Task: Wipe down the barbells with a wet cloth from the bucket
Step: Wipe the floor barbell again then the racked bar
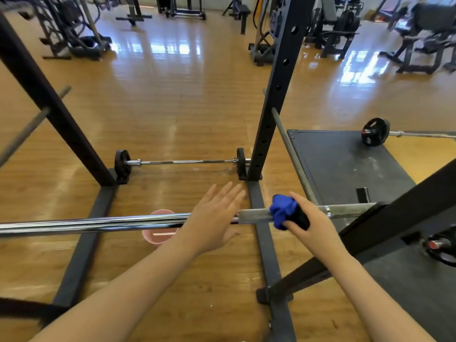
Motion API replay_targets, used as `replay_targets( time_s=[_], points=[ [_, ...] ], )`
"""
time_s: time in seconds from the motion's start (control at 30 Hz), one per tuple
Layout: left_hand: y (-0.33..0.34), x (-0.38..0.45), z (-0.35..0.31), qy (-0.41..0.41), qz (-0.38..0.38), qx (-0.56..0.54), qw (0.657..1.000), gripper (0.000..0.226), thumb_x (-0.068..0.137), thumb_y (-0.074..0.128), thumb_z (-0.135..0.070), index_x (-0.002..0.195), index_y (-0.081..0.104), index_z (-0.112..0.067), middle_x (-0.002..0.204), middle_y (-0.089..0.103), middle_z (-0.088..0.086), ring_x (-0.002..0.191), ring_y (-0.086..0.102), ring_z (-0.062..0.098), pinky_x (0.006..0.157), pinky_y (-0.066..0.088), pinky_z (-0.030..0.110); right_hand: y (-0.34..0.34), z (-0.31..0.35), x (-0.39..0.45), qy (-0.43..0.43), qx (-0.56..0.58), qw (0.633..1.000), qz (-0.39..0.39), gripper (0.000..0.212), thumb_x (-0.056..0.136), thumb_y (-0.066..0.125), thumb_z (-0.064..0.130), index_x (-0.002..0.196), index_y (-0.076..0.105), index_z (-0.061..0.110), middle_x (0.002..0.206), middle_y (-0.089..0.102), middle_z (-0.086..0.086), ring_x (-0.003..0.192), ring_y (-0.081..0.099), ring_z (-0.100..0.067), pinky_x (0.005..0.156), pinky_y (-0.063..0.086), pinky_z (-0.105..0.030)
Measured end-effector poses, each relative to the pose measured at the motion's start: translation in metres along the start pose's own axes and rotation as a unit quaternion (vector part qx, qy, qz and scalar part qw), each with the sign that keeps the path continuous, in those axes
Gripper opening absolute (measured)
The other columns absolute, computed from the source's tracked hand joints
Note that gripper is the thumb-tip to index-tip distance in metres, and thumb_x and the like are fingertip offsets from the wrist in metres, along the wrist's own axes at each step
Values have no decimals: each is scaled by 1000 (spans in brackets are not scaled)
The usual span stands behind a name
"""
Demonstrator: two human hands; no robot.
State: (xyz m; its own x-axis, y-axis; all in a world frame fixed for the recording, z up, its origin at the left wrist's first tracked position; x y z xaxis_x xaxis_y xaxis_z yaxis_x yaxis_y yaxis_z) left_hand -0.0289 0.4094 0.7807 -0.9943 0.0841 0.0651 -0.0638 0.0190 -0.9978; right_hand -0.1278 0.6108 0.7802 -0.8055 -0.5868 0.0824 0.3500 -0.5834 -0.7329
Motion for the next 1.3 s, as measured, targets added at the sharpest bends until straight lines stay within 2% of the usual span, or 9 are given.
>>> replay_targets(
  time_s=[0.1, 0.23, 0.37, 0.47, 0.63, 0.7, 0.9, 1.1, 1.3],
  points=[
    [16, -11, 28, -43, 59, 15, 997, 86, 92, 48, -52, 152, 0, -13, 160, 1, 3, 147, -5, 21, 113, -10, 34, 34, 35, 9, -87, -65, 993, 50, 69, 77, 75, 23, 138, 44, 20, 133, 47, 9, 125, 39, -5, 105, 29, -22],
    [23, -9, 36, -50, 42, -5, 998, 72, 89, 61, -40, 146, 31, -9, 153, 31, 8, 143, 22, 24, 116, 17, 35, 79, 67, 29, -211, -100, 970, 63, 55, 72, 78, 13, 124, 60, 9, 123, 60, -7, 118, 52, -23, 101, 31, -25],
    [26, -11, 38, -30, 15, 33, 999, 74, 55, 90, -33, 118, 64, -4, 120, 65, 11, 114, 60, 27, 95, 44, 36, 61, 38, 21, -227, -141, 962, 50, 51, 65, 79, -1, 113, 65, 11, 117, 63, -5, 111, 57, -22, 98, 41, -29],
    [23, -13, 37, -34, 5, 38, 999, 74, 60, 86, -32, 123, 61, -2, 125, 62, 13, 120, 56, 28, 100, 34, 35, 34, 7, 8, -208, -140, 968, -12, 53, 63, 79, -7, 111, 66, 10, 117, 63, -5, 113, 54, -18, 98, 43, -34],
    [26, -14, 34, -23, 17, 69, 997, 69, 98, 42, -30, 151, 6, -5, 159, 4, 11, 147, 0, 24, 110, -10, 32, 15, -20, -2, -125, -150, 975, -106, 60, 60, 79, -14, 115, 64, 5, 118, 63, -11, 112, 57, -25, 99, 42, -42],
    [28, -12, 33, -32, 10, 76, 997, 69, 98, 43, -26, 150, 4, -5, 158, 2, 12, 147, -1, 25, 112, -8, 34, 30, -1, 0, -143, -140, 974, -107, 65, 59, 79, -14, 117, 63, 8, 118, 63, -9, 115, 55, -21, 99, 44, -45],
    [31, -13, 38, -19, -4, 79, 997, 75, 56, 86, -17, 124, 59, 0, 128, 59, 17, 121, 55, 29, 102, 33, 38, 81, 50, 22, -310, -175, 935, 2, 62, 56, 83, -7, 113, 66, 7, 116, 65, -9, 110, 60, -27, 98, 39, -36],
    [29, -16, 38, -30, -26, 87, 995, 76, 56, 86, -13, 125, 58, 1, 129, 58, 17, 122, 54, 29, 102, 31, 38, 24, -20, 4, -281, -239, 929, -40, 62, 59, 81, -6, 117, 62, 4, 121, 62, -14, 114, 57, -29, 98, 45, -42],
    [34, -16, 36, -18, -28, 100, 994, 66, 94, 49, -12, 149, 14, -3, 156, 12, 13, 146, 10, 26, 110, -5, 32, -20, -60, -5, -148, -252, 949, -114, 73, 50, 82, -17, 118, 62, 0, 118, 62, -17, 114, 54, -27, 96, 42, -47]
  ],
)
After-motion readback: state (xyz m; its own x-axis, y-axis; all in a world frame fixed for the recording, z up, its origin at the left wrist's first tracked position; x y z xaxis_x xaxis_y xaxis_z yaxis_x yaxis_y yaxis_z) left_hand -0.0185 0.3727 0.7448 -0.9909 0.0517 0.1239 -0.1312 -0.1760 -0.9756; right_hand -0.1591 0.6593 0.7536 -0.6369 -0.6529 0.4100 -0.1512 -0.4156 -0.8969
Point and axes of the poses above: each hand's wrist, its own x-axis towards the middle knuckle, its own y-axis out of the palm, z = x × y, the point moved 3 cm from there along x, towards the middle knuckle
